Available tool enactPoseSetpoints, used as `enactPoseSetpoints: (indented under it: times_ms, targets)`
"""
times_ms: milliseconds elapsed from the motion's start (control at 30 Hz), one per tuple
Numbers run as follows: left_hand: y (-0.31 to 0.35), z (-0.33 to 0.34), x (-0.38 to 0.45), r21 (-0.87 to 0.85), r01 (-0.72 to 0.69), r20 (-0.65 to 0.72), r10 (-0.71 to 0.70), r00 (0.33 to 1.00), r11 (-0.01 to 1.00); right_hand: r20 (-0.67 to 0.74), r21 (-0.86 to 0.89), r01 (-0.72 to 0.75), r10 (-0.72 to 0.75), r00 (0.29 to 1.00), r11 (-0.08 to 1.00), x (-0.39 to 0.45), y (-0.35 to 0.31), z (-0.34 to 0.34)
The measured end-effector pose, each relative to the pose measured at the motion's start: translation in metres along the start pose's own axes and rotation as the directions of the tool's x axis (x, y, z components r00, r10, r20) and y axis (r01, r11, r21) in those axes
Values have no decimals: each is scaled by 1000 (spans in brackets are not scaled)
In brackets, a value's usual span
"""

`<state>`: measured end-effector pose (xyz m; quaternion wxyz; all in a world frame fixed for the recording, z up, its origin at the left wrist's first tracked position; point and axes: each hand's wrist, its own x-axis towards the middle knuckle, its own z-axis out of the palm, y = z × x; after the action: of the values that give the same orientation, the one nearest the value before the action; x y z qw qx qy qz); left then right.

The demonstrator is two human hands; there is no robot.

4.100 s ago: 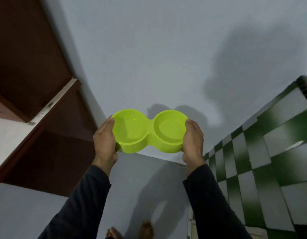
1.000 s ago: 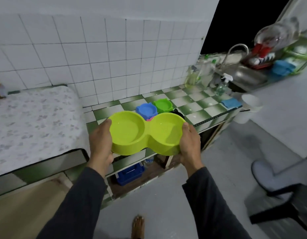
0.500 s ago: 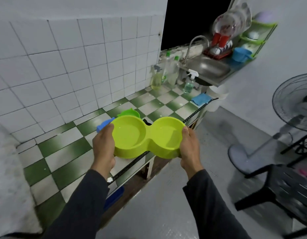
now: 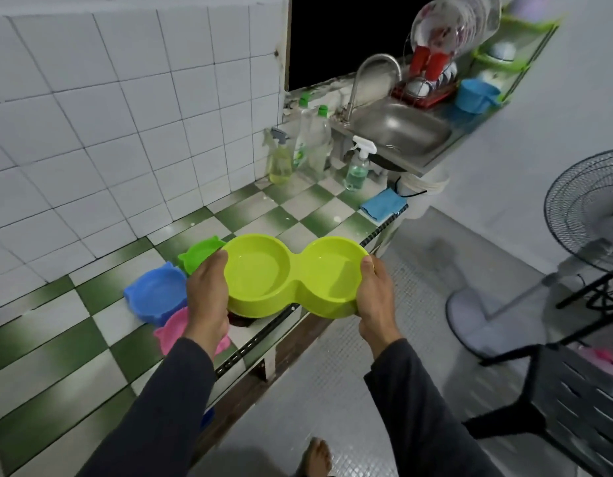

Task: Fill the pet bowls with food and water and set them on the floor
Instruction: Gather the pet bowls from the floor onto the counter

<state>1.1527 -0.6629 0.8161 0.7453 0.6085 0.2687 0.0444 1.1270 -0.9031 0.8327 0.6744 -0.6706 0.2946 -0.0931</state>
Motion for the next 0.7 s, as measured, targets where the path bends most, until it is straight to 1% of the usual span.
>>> enactPoseSetpoints:
  times_ms: [167,267,367,500,600,700]
  targets:
    - [-14,50,27,-48,31,-46,-33,998,998,26,-31,-4,5,1000,1000,59,-3,-10]
    - [-21,72,45,-71,54,-30,-56,998,996,39,-55,17,-15,999,998,90,-3,-11]
    - [-27,91,63,-83,49,8,-48,999,995,63,-65,-2,6,998,998,118,0,-9]
    - [-31,111,94,-40,48,19,-48,999,998,90,-67,-50,56,994,997,149,3,2]
    - [-35,126,120,16,33,13,-33,999,999,108,-77,-58,66,992,995,168,3,12]
    - [-36,139,145,56,69,36,-71,997,996,98,-105,-74,84,992,992,185,10,20]
